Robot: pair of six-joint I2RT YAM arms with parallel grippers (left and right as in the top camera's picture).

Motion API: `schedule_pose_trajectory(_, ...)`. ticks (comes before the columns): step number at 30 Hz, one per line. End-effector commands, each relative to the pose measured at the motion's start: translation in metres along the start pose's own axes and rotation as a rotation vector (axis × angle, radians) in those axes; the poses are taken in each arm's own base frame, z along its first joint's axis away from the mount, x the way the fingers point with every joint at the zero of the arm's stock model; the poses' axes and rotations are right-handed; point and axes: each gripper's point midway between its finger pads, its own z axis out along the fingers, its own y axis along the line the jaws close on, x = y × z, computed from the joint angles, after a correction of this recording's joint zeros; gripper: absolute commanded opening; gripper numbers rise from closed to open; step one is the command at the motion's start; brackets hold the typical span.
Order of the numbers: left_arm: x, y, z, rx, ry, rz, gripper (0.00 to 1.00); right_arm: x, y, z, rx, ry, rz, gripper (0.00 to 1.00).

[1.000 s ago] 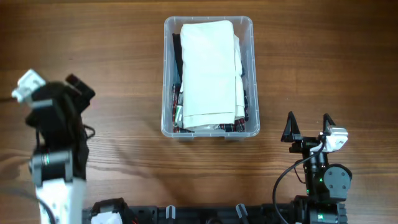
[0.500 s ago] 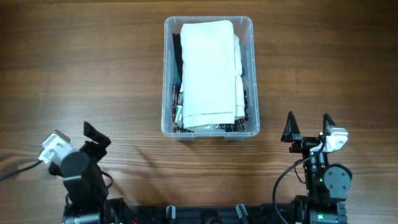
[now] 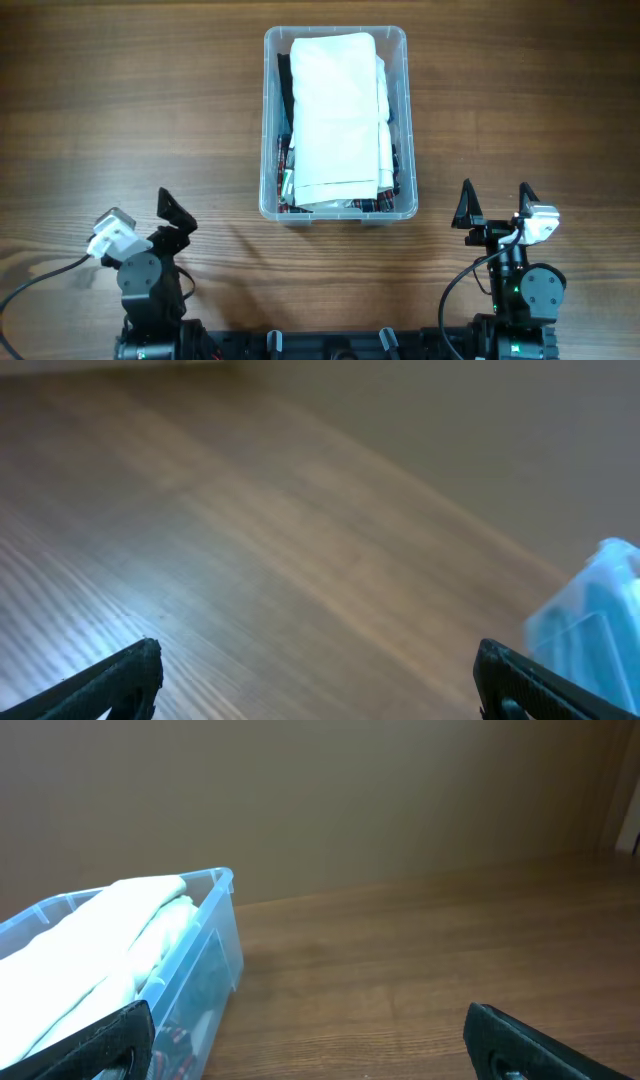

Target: Pack container

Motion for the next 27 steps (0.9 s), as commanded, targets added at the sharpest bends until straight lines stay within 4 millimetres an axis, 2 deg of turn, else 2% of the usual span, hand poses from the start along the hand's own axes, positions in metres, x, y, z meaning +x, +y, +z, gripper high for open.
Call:
schedule_pose_trajectory(1,0.008,-0.016,0.001,0.109,0.0,-0.01,1.0,-0.002,0.001,-0.001,-0.008,-0.012,-0.004,1.0)
schedule_pose_trajectory(7,0.011,-0.033,0.002,0.24,-0.055,-0.014,1.0,-0.002,0.001,-0.001,-0.008,-0.012,-0.004,1.0)
schedule_pose_trajectory(14,0.025,-0.064,-0.01,0.433,-0.033,0.194,1.0,-0.002,0.001,-0.001,-0.008,-0.012,-0.004,1.0)
schedule_pose_trajectory(23,0.023,-0.065,-0.012,0.433,-0.056,0.246,1.0,-0.002,0.001,-0.001,-0.008,-0.012,-0.004,1.0)
schedule_pose_trajectory(27,0.023,-0.066,-0.012,0.432,-0.075,0.332,1.0,-0.002,0.001,-0.001,-0.008,-0.012,-0.004,1.0)
